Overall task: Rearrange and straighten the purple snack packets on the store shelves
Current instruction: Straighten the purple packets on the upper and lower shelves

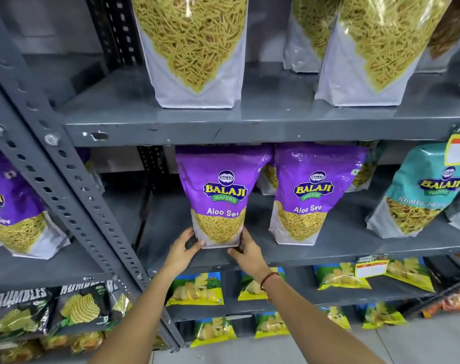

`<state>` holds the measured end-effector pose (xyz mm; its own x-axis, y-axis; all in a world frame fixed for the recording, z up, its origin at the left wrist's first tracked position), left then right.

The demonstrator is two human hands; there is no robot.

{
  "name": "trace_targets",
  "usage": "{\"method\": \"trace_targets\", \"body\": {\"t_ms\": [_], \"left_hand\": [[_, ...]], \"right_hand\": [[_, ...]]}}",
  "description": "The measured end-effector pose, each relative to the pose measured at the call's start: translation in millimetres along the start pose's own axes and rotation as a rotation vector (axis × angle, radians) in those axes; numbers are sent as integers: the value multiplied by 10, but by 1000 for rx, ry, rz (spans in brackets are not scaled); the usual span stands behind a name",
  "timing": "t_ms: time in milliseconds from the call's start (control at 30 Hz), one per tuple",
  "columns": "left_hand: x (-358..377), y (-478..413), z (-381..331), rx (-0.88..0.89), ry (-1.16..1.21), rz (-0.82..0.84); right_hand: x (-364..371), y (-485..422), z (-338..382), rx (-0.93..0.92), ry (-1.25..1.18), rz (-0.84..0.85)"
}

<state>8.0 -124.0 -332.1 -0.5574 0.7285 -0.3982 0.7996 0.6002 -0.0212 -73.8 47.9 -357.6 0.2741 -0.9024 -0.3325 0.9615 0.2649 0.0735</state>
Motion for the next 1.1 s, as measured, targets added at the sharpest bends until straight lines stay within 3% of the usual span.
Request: {"method": "trace_targets", "body": {"t_ms": [167,600,833,1100], "left_hand": [[-140,-32,101,-58,-20,77],[-174,-57,264,-43,-124,-70],[-213,-18,129,-61,-103,-101],[-208,42,140,-105,-104,-130]], "right_hand": [[153,227,71,-63,63,16],[211,349,180,-72,242,174],[257,355,227,-177,416,254],[104,305,199,-85,314,226]]}}
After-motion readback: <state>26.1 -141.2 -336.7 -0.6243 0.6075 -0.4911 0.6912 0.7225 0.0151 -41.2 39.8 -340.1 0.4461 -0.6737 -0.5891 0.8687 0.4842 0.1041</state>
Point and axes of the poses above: each hand's wrist, its own y-axis away from the middle knuckle, its own x-axis out of the palm, z = x × y, the point moved 3 cm from there along -y, towards the middle knuckle, and after that the axes turned 13 degrees about -z, right-handed, at the moved point
